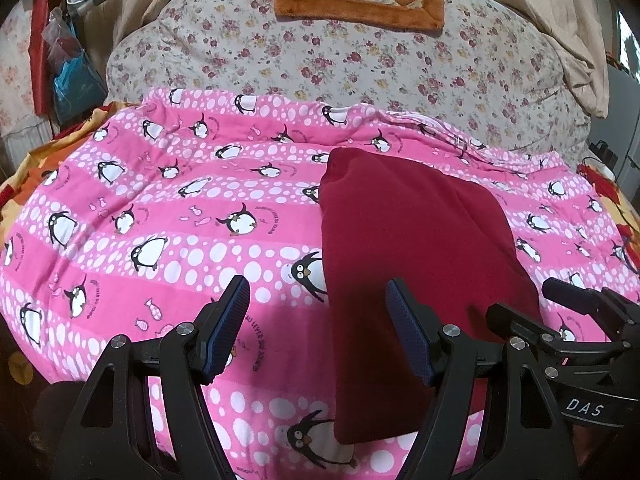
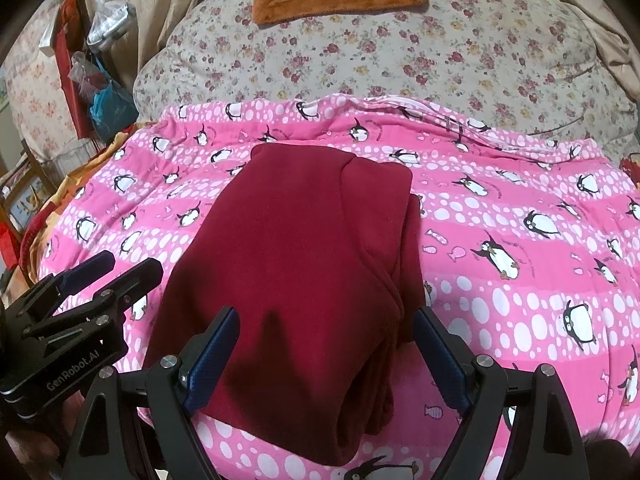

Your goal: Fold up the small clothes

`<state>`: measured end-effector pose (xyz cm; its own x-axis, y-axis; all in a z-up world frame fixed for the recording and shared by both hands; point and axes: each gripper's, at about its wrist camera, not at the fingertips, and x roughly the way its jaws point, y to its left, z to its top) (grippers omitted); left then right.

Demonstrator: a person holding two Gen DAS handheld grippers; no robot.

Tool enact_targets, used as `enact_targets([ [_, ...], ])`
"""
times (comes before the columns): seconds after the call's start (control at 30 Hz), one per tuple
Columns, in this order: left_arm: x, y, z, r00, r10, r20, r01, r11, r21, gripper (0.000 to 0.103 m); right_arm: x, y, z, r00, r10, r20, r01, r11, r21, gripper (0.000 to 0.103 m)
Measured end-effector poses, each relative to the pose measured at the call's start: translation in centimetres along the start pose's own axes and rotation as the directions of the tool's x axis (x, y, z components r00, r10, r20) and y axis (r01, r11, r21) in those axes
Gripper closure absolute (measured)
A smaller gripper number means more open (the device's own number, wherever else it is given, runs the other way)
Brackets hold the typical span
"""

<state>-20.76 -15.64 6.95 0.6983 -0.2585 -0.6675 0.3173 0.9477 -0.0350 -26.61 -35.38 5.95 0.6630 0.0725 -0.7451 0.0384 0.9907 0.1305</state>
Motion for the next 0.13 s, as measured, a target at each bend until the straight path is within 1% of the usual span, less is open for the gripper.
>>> enact_targets([
  [0.13,0.76,0.42,0.58,1.0,0.001,-0.004,-0.001,1.0,0.011,0.032,0.55,-0.41,0.15,1.0,-0.006,-0.008,0.006,1.0,0.003,0.017],
])
